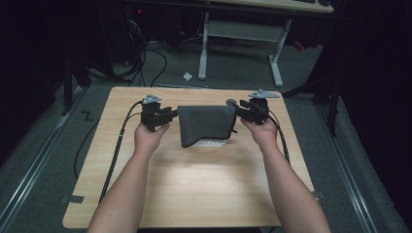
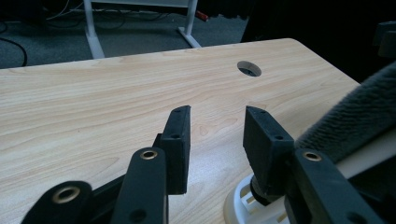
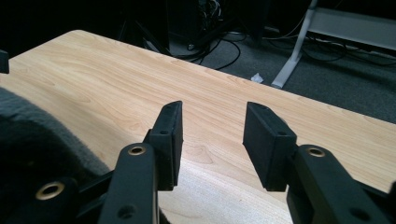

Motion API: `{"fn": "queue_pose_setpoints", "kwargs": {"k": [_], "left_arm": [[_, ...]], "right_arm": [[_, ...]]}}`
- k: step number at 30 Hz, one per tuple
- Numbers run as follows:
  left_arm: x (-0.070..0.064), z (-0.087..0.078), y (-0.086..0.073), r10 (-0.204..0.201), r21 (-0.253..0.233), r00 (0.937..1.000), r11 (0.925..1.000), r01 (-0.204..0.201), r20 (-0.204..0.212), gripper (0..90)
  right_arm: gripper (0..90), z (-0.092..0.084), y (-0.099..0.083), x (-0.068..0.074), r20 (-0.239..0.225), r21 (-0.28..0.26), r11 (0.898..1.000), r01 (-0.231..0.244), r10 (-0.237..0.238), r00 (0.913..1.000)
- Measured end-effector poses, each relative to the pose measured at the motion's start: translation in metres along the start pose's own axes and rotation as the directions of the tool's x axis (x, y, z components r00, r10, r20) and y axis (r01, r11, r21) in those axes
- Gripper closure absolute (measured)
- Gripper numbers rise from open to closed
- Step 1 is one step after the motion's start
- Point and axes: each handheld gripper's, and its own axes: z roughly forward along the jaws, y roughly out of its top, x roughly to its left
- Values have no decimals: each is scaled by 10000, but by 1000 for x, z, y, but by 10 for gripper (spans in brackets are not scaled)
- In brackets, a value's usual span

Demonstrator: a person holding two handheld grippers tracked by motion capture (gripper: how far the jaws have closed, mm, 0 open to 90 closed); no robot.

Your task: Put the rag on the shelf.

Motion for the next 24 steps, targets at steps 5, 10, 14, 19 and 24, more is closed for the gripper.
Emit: {"fn": "queue_pose_setpoints", "kwargs": {"k": [5,10,14,19,24], "left_arm": [[-2,-5,-3,67,-231,9999,9997,-69,-111,599],[1,-11,-8,39,-245,9996,9997,-45,-278,580],[0,-16,-13,118,-266,9993,9996,-127,-366,571],[-1,-29,-17,82,-355,9993,9993,-95,-371,550],[0,-41,-25,156,-413,9993,9990,-169,-328,550]], "right_arm": [[551,-3,0,2,153,-16,10000,67,-67,9999],[537,-9,0,3,181,-63,9998,196,-194,9996],[519,-16,-2,5,204,-106,9998,196,-193,9996],[516,-27,-5,8,350,-196,9993,319,-312,9989],[505,-38,-10,9,317,-220,9992,329,-322,9990]]}}
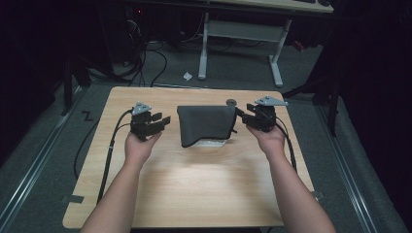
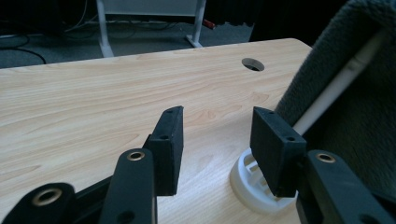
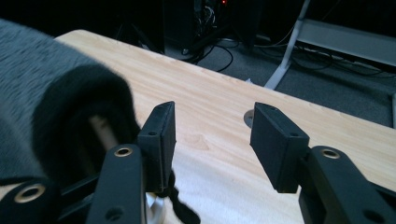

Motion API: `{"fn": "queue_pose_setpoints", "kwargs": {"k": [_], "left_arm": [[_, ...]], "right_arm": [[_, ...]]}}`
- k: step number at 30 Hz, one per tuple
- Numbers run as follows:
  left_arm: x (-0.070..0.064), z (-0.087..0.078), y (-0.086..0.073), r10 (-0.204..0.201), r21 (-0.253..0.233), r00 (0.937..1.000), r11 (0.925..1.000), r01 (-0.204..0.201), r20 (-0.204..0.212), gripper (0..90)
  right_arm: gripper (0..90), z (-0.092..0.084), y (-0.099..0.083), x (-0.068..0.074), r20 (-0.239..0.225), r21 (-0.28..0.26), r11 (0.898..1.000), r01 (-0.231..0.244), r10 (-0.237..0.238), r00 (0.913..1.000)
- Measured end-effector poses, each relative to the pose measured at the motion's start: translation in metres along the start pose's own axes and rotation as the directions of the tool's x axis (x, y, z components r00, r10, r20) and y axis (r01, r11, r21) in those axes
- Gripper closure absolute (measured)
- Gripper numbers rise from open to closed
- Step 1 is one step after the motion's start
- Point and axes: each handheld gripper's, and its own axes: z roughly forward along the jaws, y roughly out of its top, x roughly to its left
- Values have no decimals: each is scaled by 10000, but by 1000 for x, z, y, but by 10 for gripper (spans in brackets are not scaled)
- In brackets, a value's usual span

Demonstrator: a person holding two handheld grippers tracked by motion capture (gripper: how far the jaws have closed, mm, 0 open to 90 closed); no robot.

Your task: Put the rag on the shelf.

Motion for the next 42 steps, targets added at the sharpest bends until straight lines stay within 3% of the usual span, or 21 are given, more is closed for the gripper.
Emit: {"fn": "queue_pose_setpoints", "kwargs": {"k": [4,9,11,19,23,26,28,29,31,33,36,40,42], "left_arm": [[2,-10,-9,-148,-23,9999,9999,148,-31,550],[0,-22,-17,-89,-72,10000,9999,89,-10,550],[-4,-29,-24,67,28,10000,10000,-67,-14,550],[-18,-54,-49,220,42,9995,9997,-221,219,545],[-24,-63,-60,361,-4,9988,9993,-361,320,541],[-33,-72,-77,252,169,9982,9995,-262,549,538],[-35,-74,-81,260,237,9981,9993,-274,557,536],[-41,-76,-90,293,438,9977,9985,-320,605,535],[-47,-79,-99,346,619,9970,9973,-390,697,529],[-50,-79,-104,374,741,9964,9963,-431,763,523],[-64,-84,-124,714,1316,9933,9878,-830,907,517],[-82,-92,-144,544,1665,9909,9832,-748,1234,500],[-94,-91,-145,538,2094,9843,9738,-891,1684,491]], "right_arm": [[512,-9,-6,3,113,-158,9998,97,-96,9999],[501,-17,-9,8,53,62,9995,308,-308,9995],[502,-26,-14,16,37,-229,9983,540,-539,9985],[497,-45,-29,37,-20,143,9943,1057,-1057,9944],[503,-52,-38,44,19,-60,9935,1137,-1137,9935],[486,-56,-49,53,-197,404,9918,1210,-1203,9925],[489,-58,-53,56,-262,360,9916,1243,-1234,9920],[486,-61,-62,62,-281,211,9920,1248,-1242,9919],[464,-62,-70,69,-461,582,9898,1303,-1277,9907],[462,-63,-76,72,-513,531,9896,1338,-1311,9900],[443,-65,-100,86,-856,764,9896,1221,-1155,9896],[437,-71,-130,97,-954,981,9873,1249,-1156,9887],[462,-75,-147,99,-907,1212,9839,1316,-1211,9885]]}}
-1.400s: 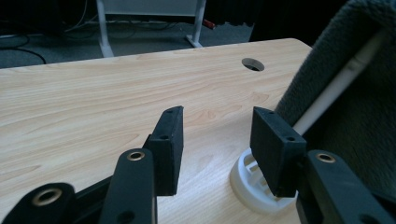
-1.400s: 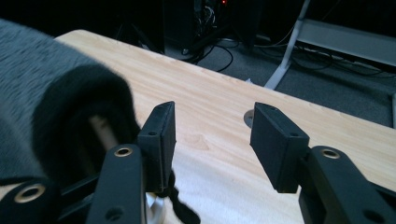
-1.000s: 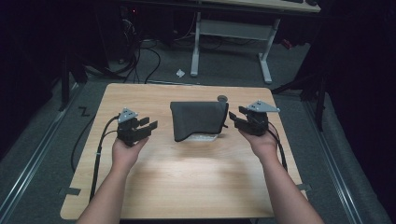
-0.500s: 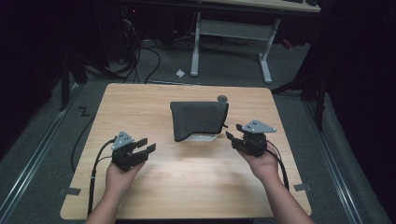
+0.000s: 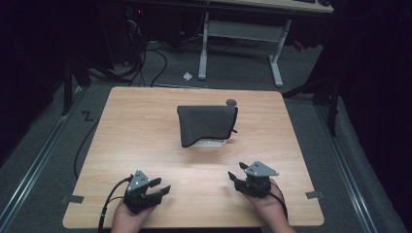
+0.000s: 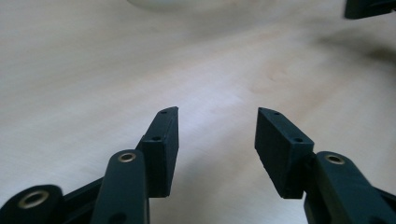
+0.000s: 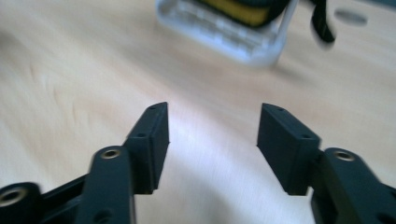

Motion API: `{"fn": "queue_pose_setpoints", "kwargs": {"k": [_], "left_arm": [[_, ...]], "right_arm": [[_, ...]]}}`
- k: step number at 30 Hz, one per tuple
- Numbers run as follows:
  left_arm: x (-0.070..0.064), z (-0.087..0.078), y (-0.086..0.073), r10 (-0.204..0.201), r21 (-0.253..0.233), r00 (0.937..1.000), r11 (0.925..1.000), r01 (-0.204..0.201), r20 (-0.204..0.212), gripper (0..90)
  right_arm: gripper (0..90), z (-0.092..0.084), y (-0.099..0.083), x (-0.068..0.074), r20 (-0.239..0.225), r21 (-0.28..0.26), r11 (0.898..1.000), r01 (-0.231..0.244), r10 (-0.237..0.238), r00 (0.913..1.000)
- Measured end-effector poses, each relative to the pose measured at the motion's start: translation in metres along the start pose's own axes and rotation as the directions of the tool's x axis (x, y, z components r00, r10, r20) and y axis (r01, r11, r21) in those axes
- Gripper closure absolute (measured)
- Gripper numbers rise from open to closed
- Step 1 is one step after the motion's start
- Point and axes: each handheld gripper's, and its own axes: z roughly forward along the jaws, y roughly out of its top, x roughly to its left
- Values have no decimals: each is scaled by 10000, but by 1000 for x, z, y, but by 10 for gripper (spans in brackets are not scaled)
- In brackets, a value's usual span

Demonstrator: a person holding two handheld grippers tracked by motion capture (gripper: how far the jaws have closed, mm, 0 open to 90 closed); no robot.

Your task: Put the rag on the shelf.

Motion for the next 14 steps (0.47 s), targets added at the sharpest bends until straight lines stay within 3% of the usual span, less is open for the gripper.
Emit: {"fn": "queue_pose_setpoints", "kwargs": {"k": [1,2,4,7,10,14], "left_arm": [[0,0,0,0,0,10000,10000,0,0,484],[-5,2,1,316,54,9995,9995,-316,-44,484],[-10,7,3,579,99,9982,9983,-578,-145,484],[-10,12,4,321,121,9995,9994,-321,-35,481],[-7,10,2,395,140,9991,9991,-393,-132,479],[-4,8,1,225,128,9996,9997,-223,-141,480]], "right_arm": [[462,0,0,0,0,0,10000,0,0,10000],[456,1,-2,-1,-6,303,9994,150,-150,9999],[456,2,-2,-2,86,310,9994,182,-184,9998],[453,8,-2,-5,-5,434,9990,-101,101,9999],[451,7,-3,-3,-75,367,9992,163,-161,9998],[451,8,-4,-5,-148,465,9989,102,-95,9998]]}}
